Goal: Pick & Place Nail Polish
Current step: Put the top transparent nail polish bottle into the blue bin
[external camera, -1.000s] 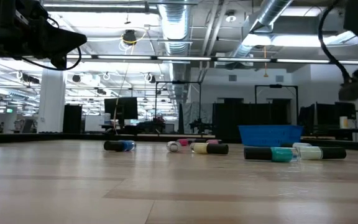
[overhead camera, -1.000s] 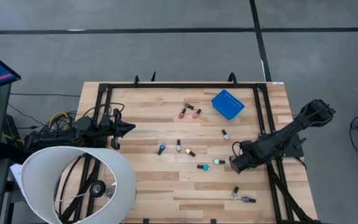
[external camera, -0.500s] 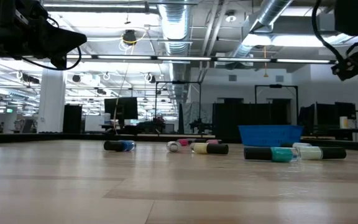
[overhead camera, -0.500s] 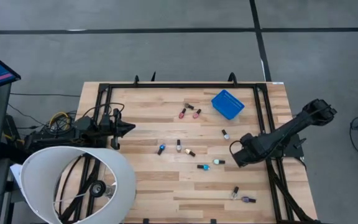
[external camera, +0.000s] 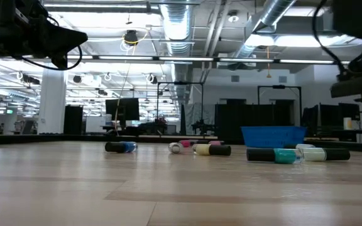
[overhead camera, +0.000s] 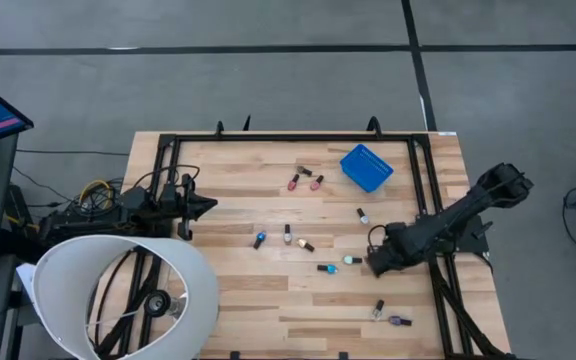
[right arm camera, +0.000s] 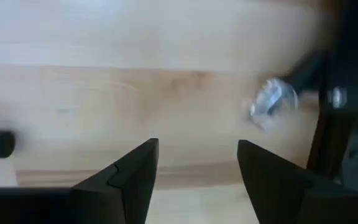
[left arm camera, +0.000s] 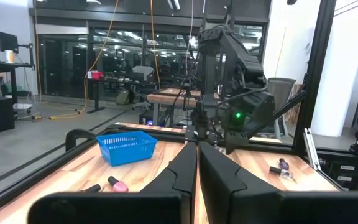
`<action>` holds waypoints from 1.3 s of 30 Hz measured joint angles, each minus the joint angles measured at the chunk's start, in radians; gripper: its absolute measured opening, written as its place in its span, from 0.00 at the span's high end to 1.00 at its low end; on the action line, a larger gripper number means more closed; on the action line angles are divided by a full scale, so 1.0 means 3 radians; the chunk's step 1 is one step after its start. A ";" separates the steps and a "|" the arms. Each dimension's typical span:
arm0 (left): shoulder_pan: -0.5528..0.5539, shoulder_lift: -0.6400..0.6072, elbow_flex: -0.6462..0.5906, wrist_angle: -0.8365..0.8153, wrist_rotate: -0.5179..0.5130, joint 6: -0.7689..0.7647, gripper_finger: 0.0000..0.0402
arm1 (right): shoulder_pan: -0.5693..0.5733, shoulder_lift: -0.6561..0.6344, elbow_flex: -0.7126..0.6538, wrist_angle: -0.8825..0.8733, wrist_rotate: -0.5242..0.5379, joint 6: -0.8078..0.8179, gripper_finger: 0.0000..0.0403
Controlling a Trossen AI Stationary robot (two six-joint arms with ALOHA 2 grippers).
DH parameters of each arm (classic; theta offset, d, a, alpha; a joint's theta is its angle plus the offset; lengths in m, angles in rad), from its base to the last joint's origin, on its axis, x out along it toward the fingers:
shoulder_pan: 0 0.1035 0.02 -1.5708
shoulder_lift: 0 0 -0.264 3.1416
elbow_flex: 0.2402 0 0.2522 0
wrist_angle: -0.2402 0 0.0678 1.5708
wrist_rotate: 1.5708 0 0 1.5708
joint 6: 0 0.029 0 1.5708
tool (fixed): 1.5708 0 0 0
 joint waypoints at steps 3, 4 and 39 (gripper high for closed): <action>-0.0001 0.0001 0.0000 0.0002 0.0001 0.0000 0.97 | 0.0191 0.0053 -0.0001 -0.0074 0.0073 0.0638 0.46; 0.0000 0.0000 0.0001 0.0004 0.0000 0.0000 0.97 | 0.0232 0.0070 -0.0001 -0.0120 0.0067 0.0700 0.47; 0.0000 0.0051 0.0001 0.0070 0.0000 0.0001 0.97 | 0.0107 0.0234 -0.0456 0.0041 -0.0144 0.0767 0.50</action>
